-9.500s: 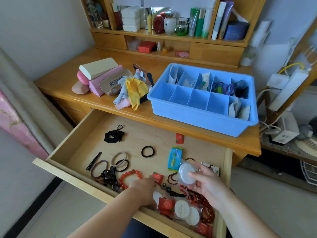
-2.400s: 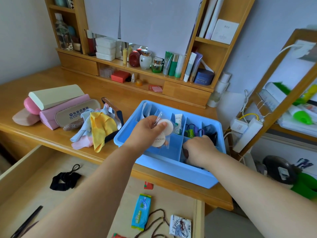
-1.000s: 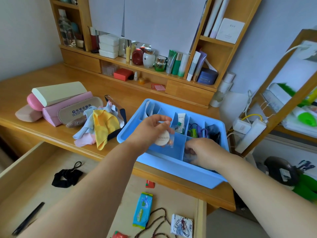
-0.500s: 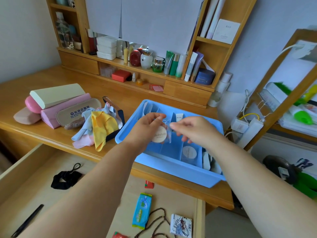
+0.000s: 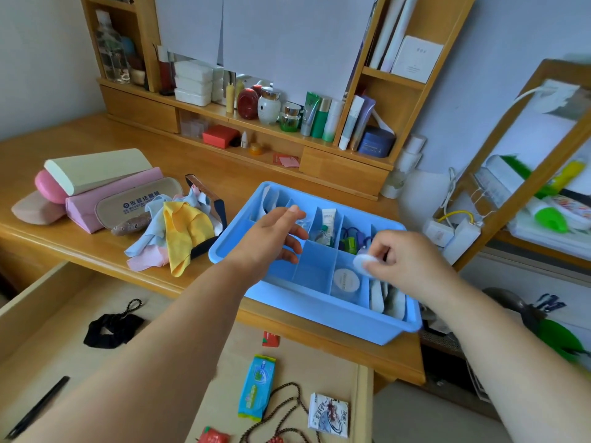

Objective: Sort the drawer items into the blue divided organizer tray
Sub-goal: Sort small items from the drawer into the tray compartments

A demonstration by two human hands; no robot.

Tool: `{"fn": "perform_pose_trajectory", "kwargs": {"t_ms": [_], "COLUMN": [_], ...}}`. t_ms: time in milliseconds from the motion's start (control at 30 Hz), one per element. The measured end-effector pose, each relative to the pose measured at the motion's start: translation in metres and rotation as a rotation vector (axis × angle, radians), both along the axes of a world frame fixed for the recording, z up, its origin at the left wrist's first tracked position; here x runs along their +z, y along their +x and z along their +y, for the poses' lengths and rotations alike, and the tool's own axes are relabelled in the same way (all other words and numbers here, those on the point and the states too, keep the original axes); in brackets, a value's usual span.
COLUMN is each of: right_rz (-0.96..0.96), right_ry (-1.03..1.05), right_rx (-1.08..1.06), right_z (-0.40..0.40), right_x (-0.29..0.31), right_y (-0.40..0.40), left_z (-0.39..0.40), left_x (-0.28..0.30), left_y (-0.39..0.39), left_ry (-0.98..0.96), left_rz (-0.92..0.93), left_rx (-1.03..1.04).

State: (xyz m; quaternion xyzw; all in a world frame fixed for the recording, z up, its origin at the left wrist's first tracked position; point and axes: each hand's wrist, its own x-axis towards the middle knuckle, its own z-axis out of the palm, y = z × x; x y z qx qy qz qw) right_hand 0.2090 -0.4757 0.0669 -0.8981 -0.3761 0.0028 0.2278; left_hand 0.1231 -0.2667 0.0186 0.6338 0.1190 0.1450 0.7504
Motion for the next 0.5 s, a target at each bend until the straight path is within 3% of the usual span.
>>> {"fn": "perform_pose_trajectory", "kwargs": {"t_ms": [167, 500], "right_rz": [-0.211, -0.151], "right_ry": [-0.091, -0.45], "right_rx": [0.087, 0.23], "right_z": [0.019, 0.025], "right_x": [-0.029, -0.034], "right_y": [0.005, 0.013], "left_z": [0.0, 0.002], "left_x": [0.0, -0.002], "left_y": [-0.002, 0.0], "left_ry": [0.023, 0.06], "left_rz": [0.002, 0.01], "left_rx": [0.0, -0.01]}}
